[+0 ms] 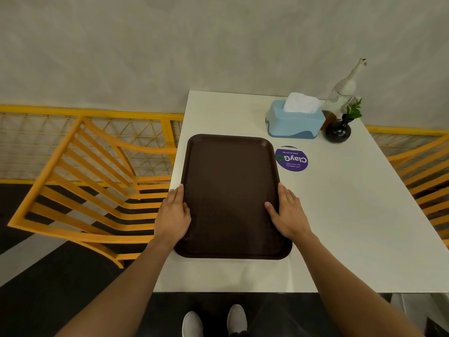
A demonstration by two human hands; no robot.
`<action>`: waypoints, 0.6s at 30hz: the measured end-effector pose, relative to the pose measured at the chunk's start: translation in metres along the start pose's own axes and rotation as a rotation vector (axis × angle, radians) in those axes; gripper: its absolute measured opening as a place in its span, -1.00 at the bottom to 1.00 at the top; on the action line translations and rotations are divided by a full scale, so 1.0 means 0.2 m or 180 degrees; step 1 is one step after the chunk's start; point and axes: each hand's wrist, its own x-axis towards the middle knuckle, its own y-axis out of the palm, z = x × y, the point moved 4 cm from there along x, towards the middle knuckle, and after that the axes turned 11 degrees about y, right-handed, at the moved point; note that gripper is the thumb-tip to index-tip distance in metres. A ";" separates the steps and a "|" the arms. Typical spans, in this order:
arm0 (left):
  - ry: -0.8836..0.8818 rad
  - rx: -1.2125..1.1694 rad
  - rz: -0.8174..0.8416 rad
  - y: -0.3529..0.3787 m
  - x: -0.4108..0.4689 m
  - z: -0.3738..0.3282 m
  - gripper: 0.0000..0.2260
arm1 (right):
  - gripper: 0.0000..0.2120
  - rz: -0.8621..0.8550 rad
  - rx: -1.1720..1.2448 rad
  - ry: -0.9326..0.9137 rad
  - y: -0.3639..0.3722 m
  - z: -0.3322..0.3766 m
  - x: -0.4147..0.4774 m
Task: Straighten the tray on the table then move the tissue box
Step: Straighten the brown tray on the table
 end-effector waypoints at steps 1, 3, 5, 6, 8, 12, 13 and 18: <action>-0.0005 -0.0034 0.0041 0.00 0.00 0.00 -0.47 | -0.26 0.0017 0.0086 -0.0003 0.00 0.00 0.00; -0.0014 -0.0114 0.0140 0.00 0.00 0.01 -0.44 | -0.26 0.0047 0.0364 0.0062 -0.01 -0.02 -0.01; -0.0002 -0.0211 0.0223 -0.01 -0.01 0.03 -0.40 | -0.26 0.0016 0.0651 0.0232 -0.02 -0.05 -0.03; 0.0017 -0.0245 0.0241 -0.02 -0.02 0.03 -0.39 | -0.26 -0.0032 0.0758 0.0317 -0.03 -0.07 -0.05; 0.0080 -0.0207 0.0218 -0.04 -0.03 0.03 -0.38 | -0.24 -0.0140 0.0921 0.0434 -0.05 -0.13 -0.09; 0.0390 -0.0012 0.0011 -0.08 0.00 -0.01 -0.45 | -0.25 -0.0388 0.1059 0.0548 -0.09 -0.19 -0.16; 0.0495 -0.0004 -0.0073 -0.10 0.03 -0.04 -0.46 | -0.27 -0.0427 0.1057 0.0553 -0.09 -0.19 -0.17; 0.0862 -0.0198 -0.0262 -0.11 0.19 -0.23 -0.51 | -0.38 -0.0493 0.0937 0.0577 -0.15 -0.18 -0.14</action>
